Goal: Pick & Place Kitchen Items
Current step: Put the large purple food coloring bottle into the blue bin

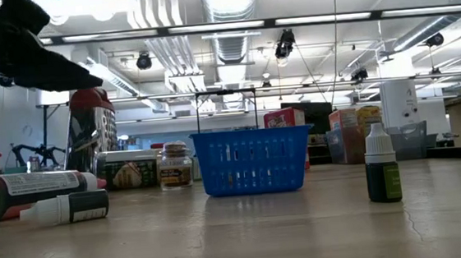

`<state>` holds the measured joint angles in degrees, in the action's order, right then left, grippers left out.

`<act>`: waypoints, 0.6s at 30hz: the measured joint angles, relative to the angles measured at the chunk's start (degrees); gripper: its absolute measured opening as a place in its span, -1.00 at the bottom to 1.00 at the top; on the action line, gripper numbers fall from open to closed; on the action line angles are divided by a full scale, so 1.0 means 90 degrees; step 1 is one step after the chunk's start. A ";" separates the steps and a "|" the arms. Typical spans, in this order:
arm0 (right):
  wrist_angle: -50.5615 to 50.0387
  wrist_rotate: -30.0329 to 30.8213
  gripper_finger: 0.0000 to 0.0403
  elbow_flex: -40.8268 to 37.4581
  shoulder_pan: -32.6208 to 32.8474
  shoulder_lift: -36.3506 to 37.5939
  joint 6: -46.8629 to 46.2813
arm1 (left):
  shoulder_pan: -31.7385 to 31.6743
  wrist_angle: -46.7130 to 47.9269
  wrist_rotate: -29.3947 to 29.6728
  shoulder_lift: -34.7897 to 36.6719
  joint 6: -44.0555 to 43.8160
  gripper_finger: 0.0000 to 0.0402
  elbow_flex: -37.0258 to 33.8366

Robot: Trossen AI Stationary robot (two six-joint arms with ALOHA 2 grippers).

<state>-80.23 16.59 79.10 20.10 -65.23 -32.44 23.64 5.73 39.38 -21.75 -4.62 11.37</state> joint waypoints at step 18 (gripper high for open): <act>0.0014 -0.0004 -0.96 -0.0606 0.1280 -0.0153 -0.0828 | -0.0002 0.0097 -0.0110 0.0628 -0.0097 0.99 -0.0680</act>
<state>-80.11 16.56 73.65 31.62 -66.61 -39.90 23.62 6.60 38.39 -16.10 -5.50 5.25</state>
